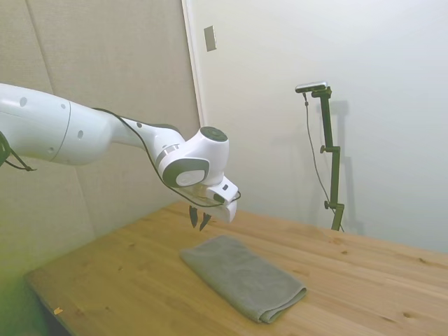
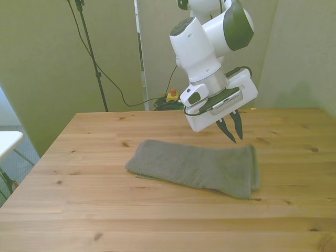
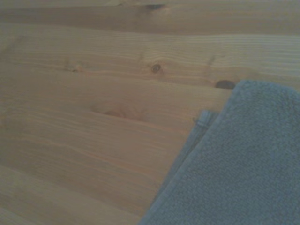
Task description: Unfold the towel
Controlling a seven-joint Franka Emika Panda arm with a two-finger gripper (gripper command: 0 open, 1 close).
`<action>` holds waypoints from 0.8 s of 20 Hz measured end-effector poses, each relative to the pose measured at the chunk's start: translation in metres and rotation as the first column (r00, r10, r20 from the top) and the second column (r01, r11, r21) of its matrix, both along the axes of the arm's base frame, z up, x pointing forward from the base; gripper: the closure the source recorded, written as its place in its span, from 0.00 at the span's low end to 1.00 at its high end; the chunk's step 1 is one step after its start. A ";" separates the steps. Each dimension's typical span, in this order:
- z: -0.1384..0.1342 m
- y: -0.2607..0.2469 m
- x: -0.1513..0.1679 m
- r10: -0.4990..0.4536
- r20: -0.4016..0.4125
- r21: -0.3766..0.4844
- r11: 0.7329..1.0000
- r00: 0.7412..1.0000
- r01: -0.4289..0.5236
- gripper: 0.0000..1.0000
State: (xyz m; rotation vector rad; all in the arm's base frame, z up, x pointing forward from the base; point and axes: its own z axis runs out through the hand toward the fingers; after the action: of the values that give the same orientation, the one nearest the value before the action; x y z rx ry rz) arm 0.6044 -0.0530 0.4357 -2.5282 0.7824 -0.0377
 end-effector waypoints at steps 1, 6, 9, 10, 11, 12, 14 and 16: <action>0.000 0.001 0.000 0.002 0.001 -0.001 1.000 1.000 -0.002 0.00; -0.003 0.005 -0.005 -0.003 -0.018 -0.053 0.999 1.000 0.002 0.00; -0.007 0.013 -0.010 -0.093 -0.035 -0.179 0.980 0.995 0.085 0.00; -0.007 0.020 -0.014 -0.123 -0.037 -0.222 0.969 0.992 0.111 0.00; -0.006 0.028 -0.020 -0.149 -0.036 -0.261 0.956 0.988 0.135 0.00; -0.004 0.036 -0.030 -0.176 -0.035 -0.298 0.941 0.984 0.158 0.00; 0.002 0.050 -0.055 -0.232 -0.032 -0.368 0.907 0.972 0.204 0.00; 0.013 0.063 -0.087 -0.289 -0.020 -0.430 0.867 0.957 0.253 0.00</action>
State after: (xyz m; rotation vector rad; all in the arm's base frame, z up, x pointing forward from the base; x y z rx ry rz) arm 0.5179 0.0099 0.4489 -2.8108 1.2831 -0.2193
